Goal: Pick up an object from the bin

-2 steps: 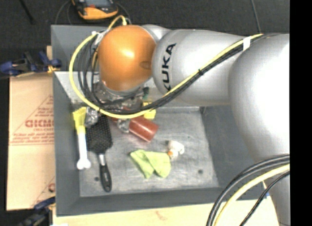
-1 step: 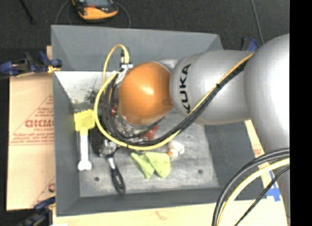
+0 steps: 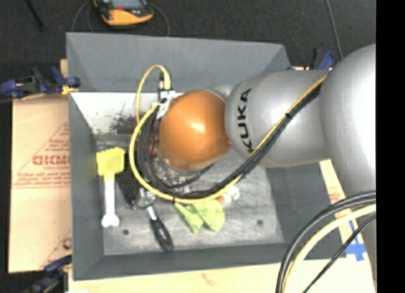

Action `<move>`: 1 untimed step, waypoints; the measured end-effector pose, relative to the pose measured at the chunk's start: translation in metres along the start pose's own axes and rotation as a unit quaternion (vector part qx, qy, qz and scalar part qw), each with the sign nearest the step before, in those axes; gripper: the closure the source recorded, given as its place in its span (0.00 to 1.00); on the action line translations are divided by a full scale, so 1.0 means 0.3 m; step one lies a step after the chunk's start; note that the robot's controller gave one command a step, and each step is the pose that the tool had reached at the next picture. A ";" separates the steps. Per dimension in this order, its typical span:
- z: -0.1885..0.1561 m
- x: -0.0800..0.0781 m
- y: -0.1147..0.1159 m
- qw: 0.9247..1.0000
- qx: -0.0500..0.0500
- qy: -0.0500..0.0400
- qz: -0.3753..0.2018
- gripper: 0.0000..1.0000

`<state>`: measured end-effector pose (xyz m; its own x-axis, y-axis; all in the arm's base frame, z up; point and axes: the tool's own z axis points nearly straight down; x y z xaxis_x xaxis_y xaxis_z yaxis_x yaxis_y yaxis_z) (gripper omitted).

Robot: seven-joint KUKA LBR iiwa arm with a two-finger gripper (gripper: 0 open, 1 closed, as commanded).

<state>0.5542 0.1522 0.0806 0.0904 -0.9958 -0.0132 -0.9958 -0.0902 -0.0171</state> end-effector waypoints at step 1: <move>0.019 0.033 0.154 0.991 -0.005 0.005 -0.137 1.00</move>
Offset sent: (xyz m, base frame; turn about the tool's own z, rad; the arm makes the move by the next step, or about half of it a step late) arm 0.0000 0.0000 0.0000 0.0000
